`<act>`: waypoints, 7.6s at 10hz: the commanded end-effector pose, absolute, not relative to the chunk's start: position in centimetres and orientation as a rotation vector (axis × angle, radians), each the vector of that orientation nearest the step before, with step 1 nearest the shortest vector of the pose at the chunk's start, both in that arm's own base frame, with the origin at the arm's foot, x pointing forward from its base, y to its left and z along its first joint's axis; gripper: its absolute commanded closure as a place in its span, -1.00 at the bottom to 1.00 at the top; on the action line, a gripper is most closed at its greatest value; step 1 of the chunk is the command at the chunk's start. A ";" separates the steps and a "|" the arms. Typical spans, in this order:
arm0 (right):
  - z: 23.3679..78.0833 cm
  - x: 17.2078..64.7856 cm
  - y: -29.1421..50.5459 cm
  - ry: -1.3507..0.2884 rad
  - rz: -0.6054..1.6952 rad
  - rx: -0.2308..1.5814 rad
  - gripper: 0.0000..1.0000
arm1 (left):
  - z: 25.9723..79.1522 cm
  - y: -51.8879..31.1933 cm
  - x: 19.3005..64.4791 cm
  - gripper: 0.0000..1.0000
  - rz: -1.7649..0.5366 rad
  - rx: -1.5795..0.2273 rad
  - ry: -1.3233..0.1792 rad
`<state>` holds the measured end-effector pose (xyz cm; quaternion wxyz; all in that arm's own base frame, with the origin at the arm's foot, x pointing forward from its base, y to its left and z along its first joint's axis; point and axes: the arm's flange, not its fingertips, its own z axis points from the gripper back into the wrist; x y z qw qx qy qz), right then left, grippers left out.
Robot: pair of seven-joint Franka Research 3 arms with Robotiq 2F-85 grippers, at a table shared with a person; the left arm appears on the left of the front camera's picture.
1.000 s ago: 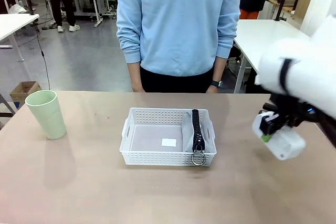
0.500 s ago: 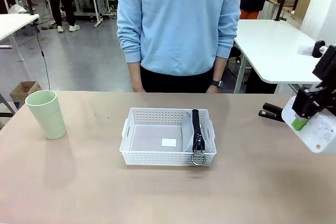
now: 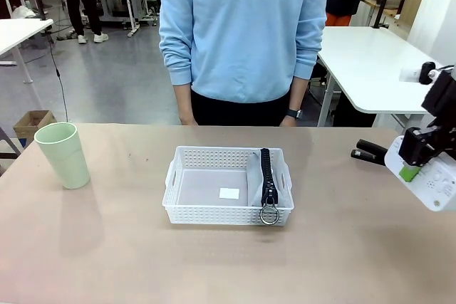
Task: Efficiently arrange items inside the basket to fit them all.
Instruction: Pick up the Digital clock and place it inside the Organizing basket, then pick up the Stapler and place it inside the Organizing basket.
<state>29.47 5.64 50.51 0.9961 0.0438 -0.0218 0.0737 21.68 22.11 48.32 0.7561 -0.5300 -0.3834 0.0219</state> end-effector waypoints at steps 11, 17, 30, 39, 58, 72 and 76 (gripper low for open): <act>51.2 37.0 42.6 -0.232 0.636 -0.162 -0.02 | 48.4 22.1 21.7 -1.00 0.031 -1.162 -0.858; 44.3 41.2 45.0 -0.201 0.885 -0.069 -0.02 | 48.4 22.1 21.7 -1.00 0.031 -1.162 -0.858; 34.3 42.8 42.9 -0.066 0.917 0.048 -0.02 | 48.4 22.1 21.7 -1.00 0.031 -1.162 -0.858; 33.6 42.9 42.9 -0.043 0.936 0.017 -1.00 | 48.4 22.1 21.7 -1.00 0.031 -1.162 -0.858; 49.2 37.4 -1.4 -0.244 0.212 1.085 -1.00 | 48.4 22.1 21.7 -1.00 0.031 -1.162 -0.858; 40.2 29.5 -14.5 -0.243 -0.175 1.278 -1.00 | 48.4 22.1 21.7 -1.00 0.031 -1.162 -0.858; 40.2 29.5 -14.5 -0.243 -0.175 1.278 -1.00 | 48.4 22.1 21.7 -1.00 0.031 -1.162 -0.858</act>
